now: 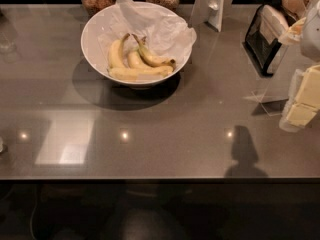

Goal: Pick banana from white bowl

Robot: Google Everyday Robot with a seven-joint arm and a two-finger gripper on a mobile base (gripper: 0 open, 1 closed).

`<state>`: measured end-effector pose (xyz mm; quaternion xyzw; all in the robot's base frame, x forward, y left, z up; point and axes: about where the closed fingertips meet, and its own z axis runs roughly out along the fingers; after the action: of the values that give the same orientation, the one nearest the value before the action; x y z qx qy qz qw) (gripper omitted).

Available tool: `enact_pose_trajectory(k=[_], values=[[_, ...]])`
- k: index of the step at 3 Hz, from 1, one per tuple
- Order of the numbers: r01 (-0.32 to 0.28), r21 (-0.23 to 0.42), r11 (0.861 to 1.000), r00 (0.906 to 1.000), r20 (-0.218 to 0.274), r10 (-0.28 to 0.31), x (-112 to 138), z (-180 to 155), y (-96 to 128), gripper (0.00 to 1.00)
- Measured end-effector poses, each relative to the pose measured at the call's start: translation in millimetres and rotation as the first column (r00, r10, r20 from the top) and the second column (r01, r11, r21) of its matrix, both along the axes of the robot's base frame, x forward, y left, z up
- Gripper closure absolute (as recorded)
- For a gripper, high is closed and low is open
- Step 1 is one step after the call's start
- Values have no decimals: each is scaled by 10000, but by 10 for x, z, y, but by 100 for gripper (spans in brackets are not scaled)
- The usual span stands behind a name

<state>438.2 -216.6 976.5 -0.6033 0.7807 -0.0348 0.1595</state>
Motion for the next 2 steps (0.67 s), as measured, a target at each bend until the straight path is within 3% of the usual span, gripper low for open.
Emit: enact_pose_trajectory(k=[2], values=[[-173, 310, 9994, 9995, 265, 164, 40, 31, 84, 0]])
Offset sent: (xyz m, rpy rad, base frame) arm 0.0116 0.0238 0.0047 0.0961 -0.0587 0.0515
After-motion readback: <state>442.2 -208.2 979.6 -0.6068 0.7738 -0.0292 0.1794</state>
